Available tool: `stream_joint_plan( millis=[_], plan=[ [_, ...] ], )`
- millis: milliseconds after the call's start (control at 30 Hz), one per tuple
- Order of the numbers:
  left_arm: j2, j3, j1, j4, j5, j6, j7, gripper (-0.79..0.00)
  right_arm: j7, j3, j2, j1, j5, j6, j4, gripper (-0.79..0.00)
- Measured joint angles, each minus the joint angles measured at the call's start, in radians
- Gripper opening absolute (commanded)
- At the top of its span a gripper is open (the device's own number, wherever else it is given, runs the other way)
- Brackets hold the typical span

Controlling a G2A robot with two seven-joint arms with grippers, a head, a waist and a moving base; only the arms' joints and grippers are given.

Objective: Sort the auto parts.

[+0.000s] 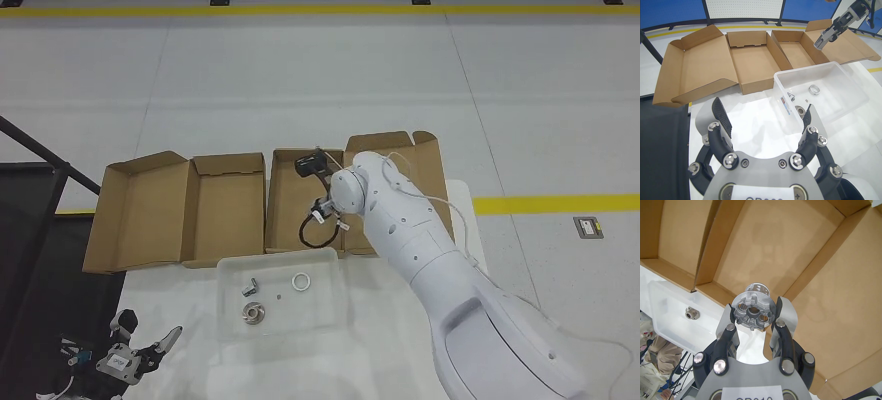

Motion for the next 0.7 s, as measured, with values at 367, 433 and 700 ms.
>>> stream_joint_plan(
  millis=[367, 433, 700],
  plan=[
    [0.0, 0.0, 0.0, 0.0, 0.0, 0.0, 0.0, 0.0, 0.009, -0.022, -0.035, -0.014, -0.033, 0.026, 0.035, -0.785],
    [0.0, 0.0, 0.0, 0.0, 0.0, 0.0, 0.0, 0.0, 0.009, -0.022, -0.035, -0.014, -0.033, 0.026, 0.035, -0.656],
    [0.0, 0.0, 0.0, 0.0, 0.0, 0.0, 0.0, 0.0, 0.009, -0.022, -0.035, -0.014, -0.033, 0.026, 0.035, 0.0]
  ],
)
